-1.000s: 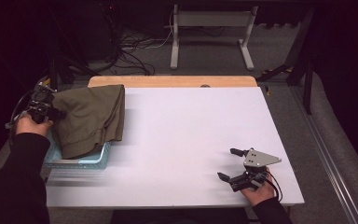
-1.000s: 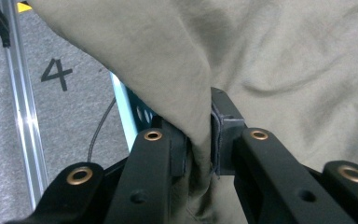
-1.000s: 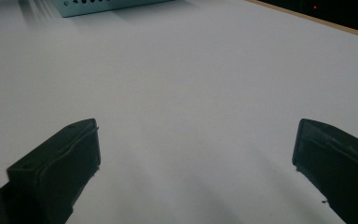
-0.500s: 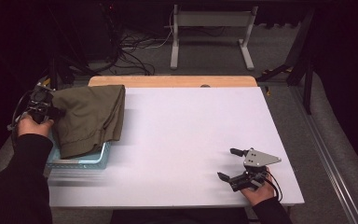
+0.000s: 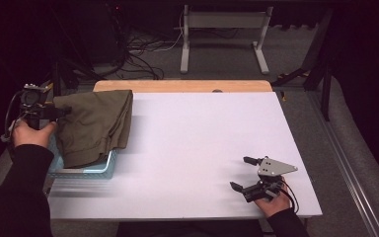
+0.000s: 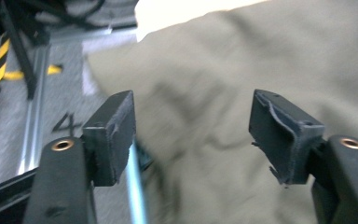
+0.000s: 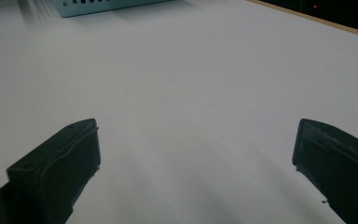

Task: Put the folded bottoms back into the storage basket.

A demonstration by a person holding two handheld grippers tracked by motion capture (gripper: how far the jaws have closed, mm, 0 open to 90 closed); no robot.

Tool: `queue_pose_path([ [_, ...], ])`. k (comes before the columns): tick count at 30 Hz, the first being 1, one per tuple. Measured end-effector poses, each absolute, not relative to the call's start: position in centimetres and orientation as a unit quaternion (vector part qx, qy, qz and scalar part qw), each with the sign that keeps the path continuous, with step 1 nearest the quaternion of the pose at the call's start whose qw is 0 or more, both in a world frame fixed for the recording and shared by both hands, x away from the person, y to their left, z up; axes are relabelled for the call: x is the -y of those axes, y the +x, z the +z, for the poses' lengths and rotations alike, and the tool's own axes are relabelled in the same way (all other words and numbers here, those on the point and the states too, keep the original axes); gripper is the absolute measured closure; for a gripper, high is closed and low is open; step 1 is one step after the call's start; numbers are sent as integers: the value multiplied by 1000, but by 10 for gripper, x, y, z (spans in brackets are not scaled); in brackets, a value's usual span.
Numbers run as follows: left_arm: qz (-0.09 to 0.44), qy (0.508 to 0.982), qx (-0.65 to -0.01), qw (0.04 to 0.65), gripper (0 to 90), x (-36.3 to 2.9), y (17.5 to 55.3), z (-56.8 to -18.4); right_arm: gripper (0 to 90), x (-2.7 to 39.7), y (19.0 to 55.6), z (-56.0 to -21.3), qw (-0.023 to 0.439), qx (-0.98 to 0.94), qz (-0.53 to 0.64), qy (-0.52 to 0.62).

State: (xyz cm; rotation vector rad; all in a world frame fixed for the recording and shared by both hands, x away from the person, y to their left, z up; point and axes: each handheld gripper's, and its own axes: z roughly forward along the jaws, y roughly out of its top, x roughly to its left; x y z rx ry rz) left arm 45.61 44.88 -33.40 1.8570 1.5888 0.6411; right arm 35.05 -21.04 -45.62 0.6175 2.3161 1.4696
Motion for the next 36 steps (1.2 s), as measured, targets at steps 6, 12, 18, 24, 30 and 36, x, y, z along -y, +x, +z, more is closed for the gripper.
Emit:
queue_pose_path([
  [6,235,704,-567,356,258,-421,458,-322,13,211,351,-456,164,-812,516,216],
  [12,212,723,-535,382,260,-385,464,-316,13,211,351,-456,164,-812,517,216],
  [18,190,752,-502,381,280,-345,471,-321,13,211,350,-456,161,-812,518,215],
  [24,172,757,-507,375,322,-332,481,-334,14,212,350,-456,160,-812,518,215],
  [30,160,757,-519,363,379,-324,493,-348,13,211,350,-456,159,-812,519,214],
  [36,148,757,-537,342,529,-320,502,-361,13,211,350,-456,159,-812,519,214],
])
